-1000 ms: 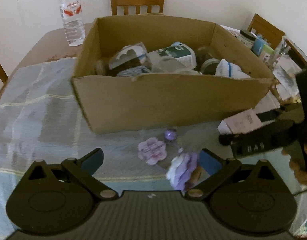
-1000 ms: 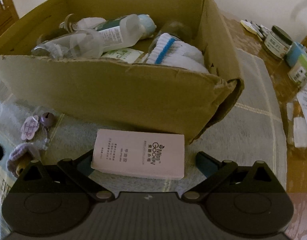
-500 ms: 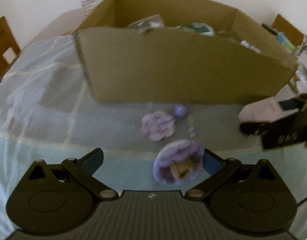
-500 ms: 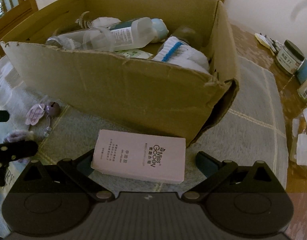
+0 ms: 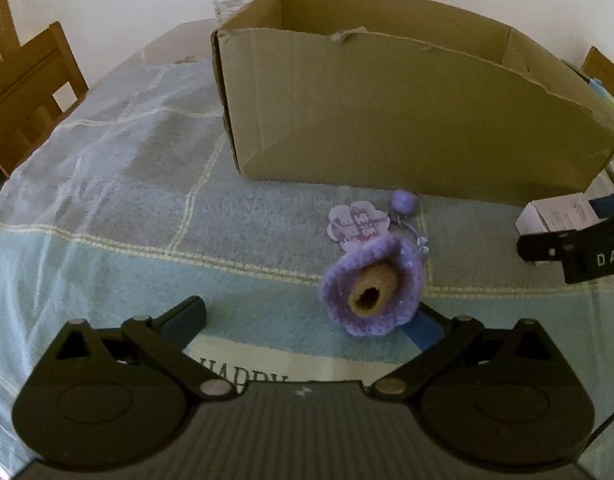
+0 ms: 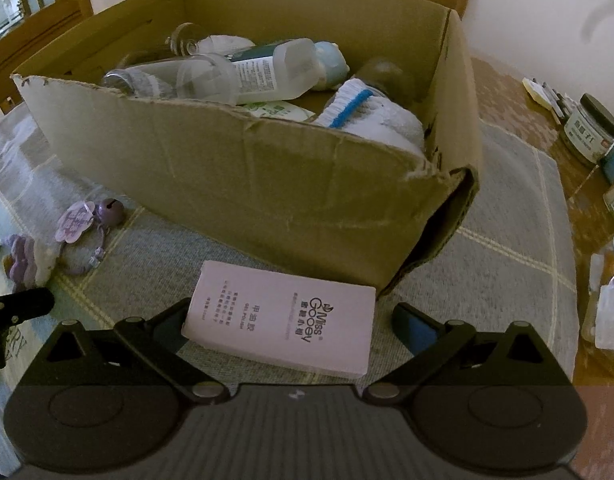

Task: Organize objects
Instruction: 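Move left gripper to the purple knit flower while right gripper moves to the pink box, then grasp the purple knit flower with left gripper while right gripper grasps the pink box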

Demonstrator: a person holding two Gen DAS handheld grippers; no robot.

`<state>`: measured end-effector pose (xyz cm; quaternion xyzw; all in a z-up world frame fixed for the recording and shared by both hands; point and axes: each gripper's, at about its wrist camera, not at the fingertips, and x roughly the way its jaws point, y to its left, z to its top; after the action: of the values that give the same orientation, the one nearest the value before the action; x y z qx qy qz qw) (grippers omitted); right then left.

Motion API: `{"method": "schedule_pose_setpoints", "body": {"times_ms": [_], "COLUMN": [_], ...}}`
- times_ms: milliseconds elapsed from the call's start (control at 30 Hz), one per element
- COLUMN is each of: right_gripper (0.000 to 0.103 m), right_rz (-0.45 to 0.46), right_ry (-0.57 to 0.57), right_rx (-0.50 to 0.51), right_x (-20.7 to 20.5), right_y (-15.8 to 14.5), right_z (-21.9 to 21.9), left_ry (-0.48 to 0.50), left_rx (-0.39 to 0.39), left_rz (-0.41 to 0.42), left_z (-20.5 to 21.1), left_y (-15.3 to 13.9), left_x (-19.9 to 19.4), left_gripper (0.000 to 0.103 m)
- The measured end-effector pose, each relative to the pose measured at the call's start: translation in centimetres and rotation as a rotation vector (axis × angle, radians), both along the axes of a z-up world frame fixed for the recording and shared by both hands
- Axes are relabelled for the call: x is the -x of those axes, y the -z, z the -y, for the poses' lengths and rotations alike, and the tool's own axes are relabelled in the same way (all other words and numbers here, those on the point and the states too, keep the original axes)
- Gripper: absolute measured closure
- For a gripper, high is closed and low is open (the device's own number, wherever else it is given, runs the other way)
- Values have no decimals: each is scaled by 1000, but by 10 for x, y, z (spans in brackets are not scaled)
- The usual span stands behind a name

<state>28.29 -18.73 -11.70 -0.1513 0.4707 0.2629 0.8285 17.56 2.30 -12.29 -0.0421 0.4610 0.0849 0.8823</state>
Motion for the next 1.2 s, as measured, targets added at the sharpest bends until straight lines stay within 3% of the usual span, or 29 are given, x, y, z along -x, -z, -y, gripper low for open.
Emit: {"method": "schedule_pose_setpoints", "body": {"times_ms": [533,1000,1100,1200], "right_gripper": [0,0,0,0], "right_rz": [12,14,14,10], "right_ry": [-29,-24,-18,-7], "right_rx": [-11,-12,-11,-8], "right_x": [0,1,2,1], "right_y": [2,3,2,2], "right_z": [3,4,3,1], "left_ry": [-14,101,124,139], "left_rx": [-13,-7,-7,-4], "left_rz": [49,94,100,101], "left_z": [13,31,33,34], "left_y": [6,-2,-3,-3], "left_x": [-6,-1,-2,-3], "left_gripper": [3,50,58,58]}}
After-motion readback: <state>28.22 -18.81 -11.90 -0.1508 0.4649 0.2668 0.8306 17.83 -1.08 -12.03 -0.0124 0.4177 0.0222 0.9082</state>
